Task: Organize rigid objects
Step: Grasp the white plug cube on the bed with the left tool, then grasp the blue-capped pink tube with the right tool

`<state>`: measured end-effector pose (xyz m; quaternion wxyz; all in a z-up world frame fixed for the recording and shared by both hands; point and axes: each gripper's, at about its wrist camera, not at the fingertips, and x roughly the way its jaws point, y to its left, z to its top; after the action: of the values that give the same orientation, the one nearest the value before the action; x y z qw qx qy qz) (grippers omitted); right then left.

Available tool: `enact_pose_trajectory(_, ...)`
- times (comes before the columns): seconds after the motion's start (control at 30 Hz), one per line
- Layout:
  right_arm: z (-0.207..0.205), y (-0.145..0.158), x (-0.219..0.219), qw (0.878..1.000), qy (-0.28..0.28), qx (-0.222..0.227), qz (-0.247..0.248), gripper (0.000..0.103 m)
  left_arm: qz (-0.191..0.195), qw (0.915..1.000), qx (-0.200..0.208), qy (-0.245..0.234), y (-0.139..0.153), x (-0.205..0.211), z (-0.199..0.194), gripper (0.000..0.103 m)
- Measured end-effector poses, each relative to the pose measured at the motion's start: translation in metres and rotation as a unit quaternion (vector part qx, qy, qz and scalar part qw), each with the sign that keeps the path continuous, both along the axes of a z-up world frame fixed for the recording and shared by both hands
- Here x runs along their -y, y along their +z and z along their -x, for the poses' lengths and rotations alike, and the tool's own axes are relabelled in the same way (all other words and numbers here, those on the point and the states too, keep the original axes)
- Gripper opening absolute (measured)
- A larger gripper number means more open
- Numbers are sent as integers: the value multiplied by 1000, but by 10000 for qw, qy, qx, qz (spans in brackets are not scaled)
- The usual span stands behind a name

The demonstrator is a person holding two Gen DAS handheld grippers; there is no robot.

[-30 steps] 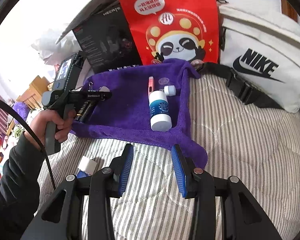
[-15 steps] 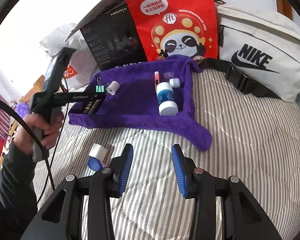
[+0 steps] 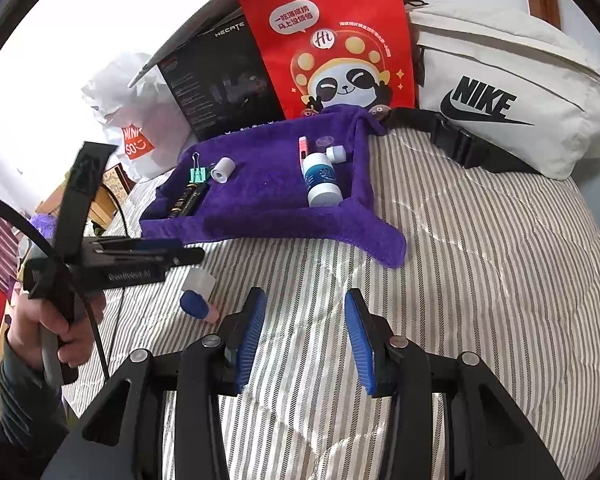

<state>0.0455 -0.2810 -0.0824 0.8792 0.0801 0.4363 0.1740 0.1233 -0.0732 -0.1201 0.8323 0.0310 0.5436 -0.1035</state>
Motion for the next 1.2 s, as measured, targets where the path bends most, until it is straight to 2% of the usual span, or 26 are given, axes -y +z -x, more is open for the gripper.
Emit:
enact_pose_trajectory(0.2, 6, -1, -1, 10000, 40, -14, -37, 45, -176, 9992, -353, -1, -18, 8, -3, 42)
enact_pose_trajectory(0.3, 6, -3, 1, 9999, 24, -55, -90, 45, -120, 9990, -439, -18, -22, 6, -3, 41)
enact_pose_trajectory(0.37, 6, -4, 1, 9999, 9, -88, -118, 45, 7, 9988, -489, -51, -23, 4, -3, 31)
enact_pose_trajectory(0.4, 5, -5, 1, 9999, 14, -108, -128, 45, 36, 9988, -483, -88, -22, 3, -2, 28)
enact_pose_trajectory(0.5, 3, -8, 0, 9998, 30, -146, -125, 45, -278, 9990, -344, -19, -21, -1, -1, 28)
enact_pose_trajectory(0.6, 1, -9, -1, 9998, 49, -164, -131, 45, -242, 9991, -343, 27, -20, -12, -2, 28)
enact_pose_trajectory(0.83, 0, -12, -3, 9997, 60, -211, -134, 45, -530, 9983, -189, 116, -18, -41, 8, 30)
enact_pose_trajectory(1.1, -3, -20, -9, 9994, 136, -318, -100, 45, -448, 9988, -71, 176, -23, -53, 25, 30)
enact_pose_trajectory(1.2, -3, -21, -11, 9993, 151, -334, -97, 45, -393, 9990, -50, 218, -21, -55, 27, 26)
